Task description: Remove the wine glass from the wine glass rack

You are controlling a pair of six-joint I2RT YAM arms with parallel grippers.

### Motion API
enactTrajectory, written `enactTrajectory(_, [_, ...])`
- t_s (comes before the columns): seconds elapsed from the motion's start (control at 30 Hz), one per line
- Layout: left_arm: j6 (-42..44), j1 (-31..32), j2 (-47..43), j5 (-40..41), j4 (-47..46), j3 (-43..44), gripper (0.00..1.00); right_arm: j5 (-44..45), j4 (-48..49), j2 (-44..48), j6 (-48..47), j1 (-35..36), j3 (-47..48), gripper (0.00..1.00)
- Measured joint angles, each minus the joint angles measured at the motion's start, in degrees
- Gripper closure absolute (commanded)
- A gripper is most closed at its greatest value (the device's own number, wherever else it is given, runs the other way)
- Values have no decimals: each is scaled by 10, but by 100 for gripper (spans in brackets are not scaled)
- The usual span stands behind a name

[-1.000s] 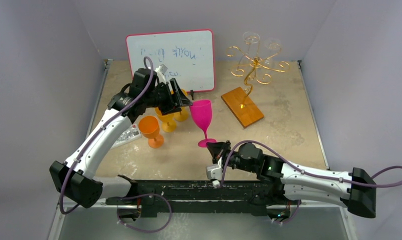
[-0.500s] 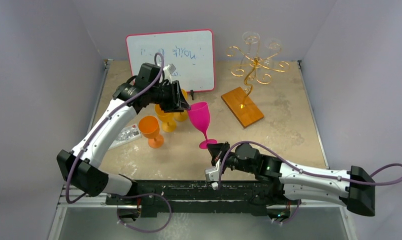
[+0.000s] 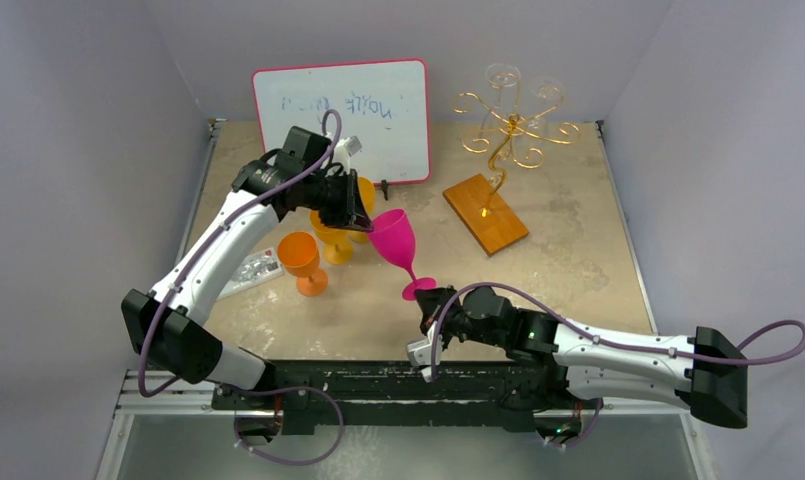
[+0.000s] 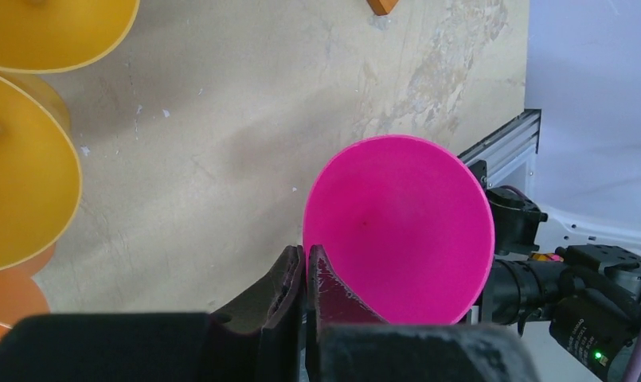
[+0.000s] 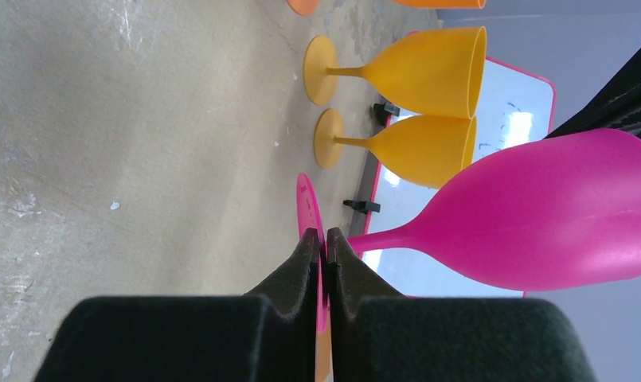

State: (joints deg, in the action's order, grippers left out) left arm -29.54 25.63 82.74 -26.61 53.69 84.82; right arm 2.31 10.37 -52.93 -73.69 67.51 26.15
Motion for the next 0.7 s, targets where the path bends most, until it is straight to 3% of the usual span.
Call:
enactTrajectory(0.27, [7,-1,3,1,2,1,100,0,3,6,-2,0,0,76])
enactTrajectory(0.4, [7,-1,3,-2,2,2,100,-3,6,19,4,0,-6,100])
enactTrajectory(0.57, [7,0,2,-24,-4,2,100,-12,7,18,6,5,-9,100])
enactTrajectory(0.7, [12,0,2,-30,-4,2,73,-14,7,14,3,5,-9,100])
